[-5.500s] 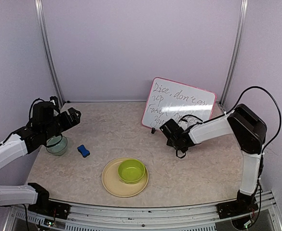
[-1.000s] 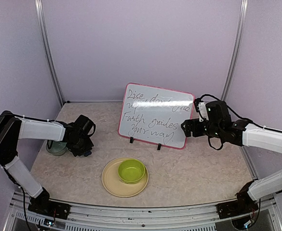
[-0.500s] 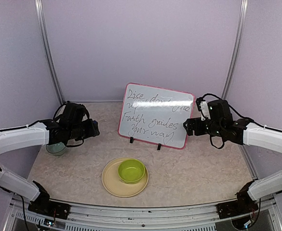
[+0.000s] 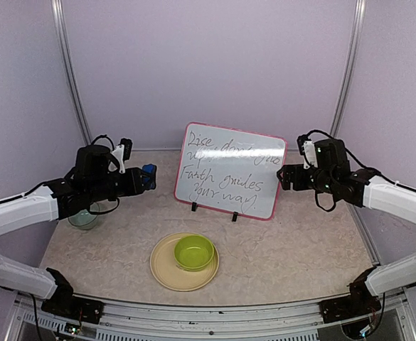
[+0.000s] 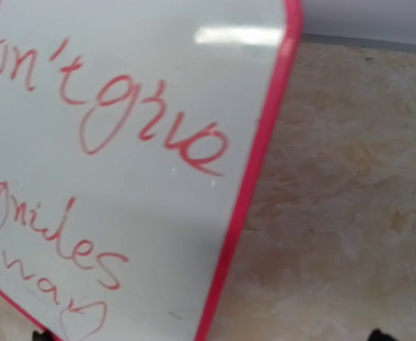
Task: Erase the whiteboard
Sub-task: Move the whiteboard to the center of the board.
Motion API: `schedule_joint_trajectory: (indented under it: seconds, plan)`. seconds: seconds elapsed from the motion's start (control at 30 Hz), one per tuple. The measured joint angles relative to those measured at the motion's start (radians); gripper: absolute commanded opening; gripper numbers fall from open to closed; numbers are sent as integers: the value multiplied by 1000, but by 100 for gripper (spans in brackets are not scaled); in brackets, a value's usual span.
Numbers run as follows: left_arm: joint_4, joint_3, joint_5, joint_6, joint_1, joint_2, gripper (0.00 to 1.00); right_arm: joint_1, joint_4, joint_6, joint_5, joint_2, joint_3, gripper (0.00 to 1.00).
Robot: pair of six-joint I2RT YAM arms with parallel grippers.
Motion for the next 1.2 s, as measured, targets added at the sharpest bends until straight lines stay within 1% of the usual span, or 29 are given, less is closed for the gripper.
schedule_joint_trajectory:
  seconds: [0.2,0.3,0.37,0.5,0.6,0.77,0.93,1.2]
  plan:
    - [63,-28,53,24,-6,-66,3,-8,-3,26,-6,0,0,96]
    - [84,-41,78,28,-6,-71,3,21,11,56,5,2,-15,96]
    - [92,-47,93,31,-6,-71,3,66,16,79,29,16,-25,96]
    - [108,-48,122,38,-8,-71,1,176,35,126,80,91,-27,96]
    - [111,-48,137,41,-9,-71,1,229,48,174,119,173,-24,96]
    - [112,-48,141,40,-16,-71,2,277,46,264,202,300,5,96]
    - [111,-48,134,37,-19,-85,8,343,40,361,295,402,90,93]
    - [110,-50,113,28,-19,-125,8,401,31,458,351,525,180,88]
